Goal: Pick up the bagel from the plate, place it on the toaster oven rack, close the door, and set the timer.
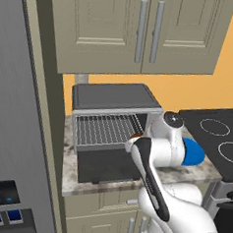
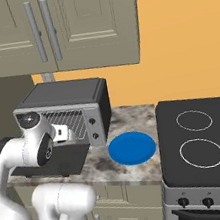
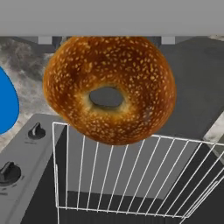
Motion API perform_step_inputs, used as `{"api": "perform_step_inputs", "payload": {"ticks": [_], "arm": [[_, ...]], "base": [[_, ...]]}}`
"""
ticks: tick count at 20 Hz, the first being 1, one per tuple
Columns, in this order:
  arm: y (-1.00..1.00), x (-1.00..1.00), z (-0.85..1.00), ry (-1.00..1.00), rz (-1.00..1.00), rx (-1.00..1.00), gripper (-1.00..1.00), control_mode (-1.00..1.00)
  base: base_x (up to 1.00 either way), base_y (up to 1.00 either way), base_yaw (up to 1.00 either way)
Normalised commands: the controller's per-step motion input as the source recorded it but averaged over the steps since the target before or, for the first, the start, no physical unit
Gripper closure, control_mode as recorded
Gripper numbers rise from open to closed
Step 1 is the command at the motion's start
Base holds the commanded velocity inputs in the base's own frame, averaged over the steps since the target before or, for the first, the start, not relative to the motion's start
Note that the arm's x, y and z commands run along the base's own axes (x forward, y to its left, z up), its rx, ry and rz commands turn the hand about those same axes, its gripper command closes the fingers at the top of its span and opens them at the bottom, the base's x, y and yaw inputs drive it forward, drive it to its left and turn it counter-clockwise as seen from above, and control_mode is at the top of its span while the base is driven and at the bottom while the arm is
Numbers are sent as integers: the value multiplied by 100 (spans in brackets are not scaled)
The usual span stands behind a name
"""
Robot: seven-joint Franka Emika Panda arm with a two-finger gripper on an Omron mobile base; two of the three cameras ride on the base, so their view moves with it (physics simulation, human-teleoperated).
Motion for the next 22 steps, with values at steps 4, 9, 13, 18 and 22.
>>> {"api": "perform_step_inputs", "payload": {"ticks": [4,9,13,18,22], "arm": [[23,43,0,0,0,0,100,-100],[13,34,-2,0,-1,0,100,-100],[14,31,-14,0,0,0,100,-100],[17,33,-8,0,0,0,100,-100],[16,32,-6,0,0,0,100,-100]], "base": [[0,0,0],[0,0,0],[0,0,0],[0,0,0],[0,0,0]]}}
